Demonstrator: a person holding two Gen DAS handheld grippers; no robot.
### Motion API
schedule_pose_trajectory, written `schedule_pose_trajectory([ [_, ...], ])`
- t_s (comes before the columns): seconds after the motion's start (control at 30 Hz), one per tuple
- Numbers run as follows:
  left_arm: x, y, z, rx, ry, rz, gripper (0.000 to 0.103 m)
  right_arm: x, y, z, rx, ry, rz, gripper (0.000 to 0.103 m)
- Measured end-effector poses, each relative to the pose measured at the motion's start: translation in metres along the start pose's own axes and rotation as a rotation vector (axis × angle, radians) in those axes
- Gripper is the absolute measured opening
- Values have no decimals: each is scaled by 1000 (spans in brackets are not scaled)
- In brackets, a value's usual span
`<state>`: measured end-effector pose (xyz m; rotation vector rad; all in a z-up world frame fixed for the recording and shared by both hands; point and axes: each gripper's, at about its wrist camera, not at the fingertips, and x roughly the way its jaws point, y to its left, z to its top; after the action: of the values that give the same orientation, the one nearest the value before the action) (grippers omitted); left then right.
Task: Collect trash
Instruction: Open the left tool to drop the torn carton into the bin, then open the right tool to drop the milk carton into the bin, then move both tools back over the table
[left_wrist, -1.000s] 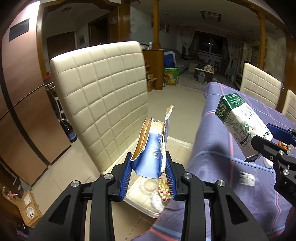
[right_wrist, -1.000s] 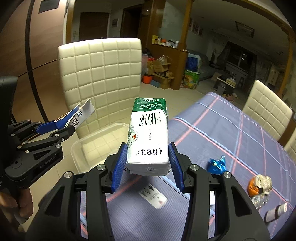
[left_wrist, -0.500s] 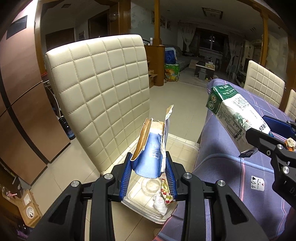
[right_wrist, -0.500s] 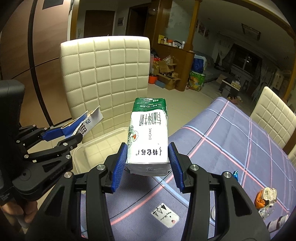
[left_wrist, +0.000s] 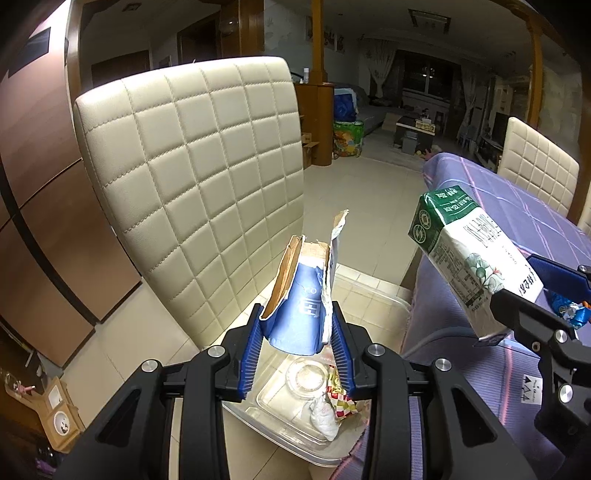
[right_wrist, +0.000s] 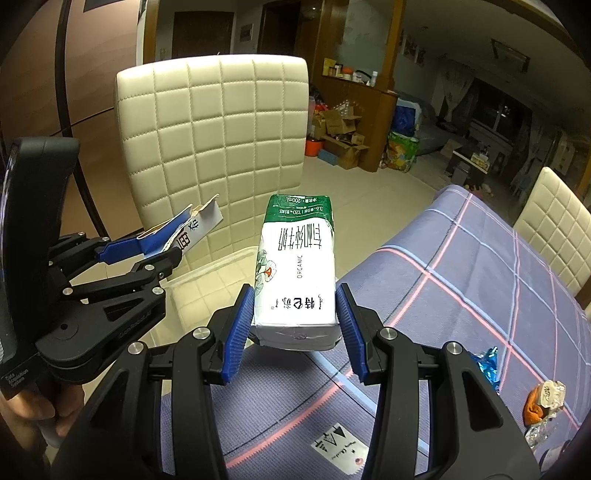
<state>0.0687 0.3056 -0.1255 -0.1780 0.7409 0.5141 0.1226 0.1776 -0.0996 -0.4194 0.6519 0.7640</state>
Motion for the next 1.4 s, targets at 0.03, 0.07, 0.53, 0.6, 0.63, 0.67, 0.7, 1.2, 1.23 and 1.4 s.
schedule_pose_trajectory([
  [0.03, 2, 1, 0, -2, 4, -3, 36, 2, 0, 0, 1, 4, 3, 47],
  [0.07, 3, 2, 1, -4, 7, -7, 36, 4, 1, 1, 2, 7, 5, 47],
  [0.53, 14, 11, 1, -28, 25, 22, 75, 16, 6, 6, -8, 27, 18, 47],
  [0.6, 15, 16, 0, -34, 29, 30, 75, 18, 9, 6, -14, 35, 26, 47],
  [0.63, 15, 18, -1, -38, 32, 33, 75, 19, 11, 6, -17, 37, 30, 47],
  [0.67, 16, 20, -1, -42, 34, 35, 75, 20, 13, 7, -22, 40, 36, 47],
  [0.7, 16, 23, -2, -47, 37, 37, 75, 20, 15, 7, -25, 42, 40, 47],
  [1.2, 21, 42, -12, -100, 74, 40, 75, 27, 29, 9, -35, 48, 66, 54],
  [1.23, 21, 42, -12, -101, 74, 39, 75, 27, 29, 10, -36, 49, 63, 54],
  [1.4, 20, 42, -13, -102, 75, 34, 75, 28, 29, 8, -32, 56, 60, 54],
])
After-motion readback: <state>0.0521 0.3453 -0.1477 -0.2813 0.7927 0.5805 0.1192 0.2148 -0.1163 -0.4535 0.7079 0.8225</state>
